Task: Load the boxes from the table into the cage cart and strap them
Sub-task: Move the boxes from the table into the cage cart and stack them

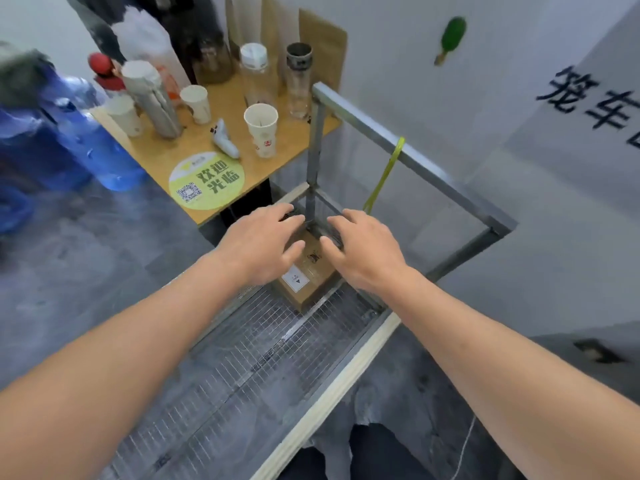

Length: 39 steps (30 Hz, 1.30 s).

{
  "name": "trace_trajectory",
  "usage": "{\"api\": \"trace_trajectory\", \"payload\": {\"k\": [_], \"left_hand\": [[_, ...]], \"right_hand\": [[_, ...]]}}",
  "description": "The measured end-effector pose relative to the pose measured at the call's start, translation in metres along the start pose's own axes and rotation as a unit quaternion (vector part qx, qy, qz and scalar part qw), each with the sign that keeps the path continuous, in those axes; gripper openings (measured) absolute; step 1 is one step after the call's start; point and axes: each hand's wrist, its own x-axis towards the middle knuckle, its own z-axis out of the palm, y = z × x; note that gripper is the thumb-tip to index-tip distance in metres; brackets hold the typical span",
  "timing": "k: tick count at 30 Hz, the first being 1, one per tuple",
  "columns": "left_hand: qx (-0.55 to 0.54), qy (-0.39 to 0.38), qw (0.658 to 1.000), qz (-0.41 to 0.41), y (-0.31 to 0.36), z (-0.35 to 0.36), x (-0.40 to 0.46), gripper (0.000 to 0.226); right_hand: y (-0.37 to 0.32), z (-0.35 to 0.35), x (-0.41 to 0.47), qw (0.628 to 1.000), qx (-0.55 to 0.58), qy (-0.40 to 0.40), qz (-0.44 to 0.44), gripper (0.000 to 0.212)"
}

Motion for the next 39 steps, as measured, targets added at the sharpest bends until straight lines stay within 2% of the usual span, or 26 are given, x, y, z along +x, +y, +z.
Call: {"api": "trace_trajectory", "payload": {"k": [6,12,27,32,39], "left_hand": [[0.016,0.035,0.998,0.044,0.046,-0.059,-0.007,0.059],[0.015,0.06,0.991,0.118,0.113,-0.085,-0.007,0.059],[0.024,0.061,0.948,0.311,0.315,-0.097,-0.05,0.058],[0.023,0.036,0.922,0.385,0.377,-0.09,-0.068,0.057],[0.036,0.001,0.862,0.506,0.45,-0.071,-0.086,0.053]], "right_hand": [[0.005,-0.06,-0.05,0.997,-0.007,0.063,0.032,0.051],[0.037,-0.099,-0.109,0.991,-0.01,0.103,0.085,0.055],[0.121,-0.126,-0.319,0.944,0.034,0.181,0.275,0.055],[0.136,-0.123,-0.385,0.916,0.04,0.206,0.342,0.055],[0.143,-0.111,-0.463,0.861,0.013,0.227,0.455,0.054]]}}
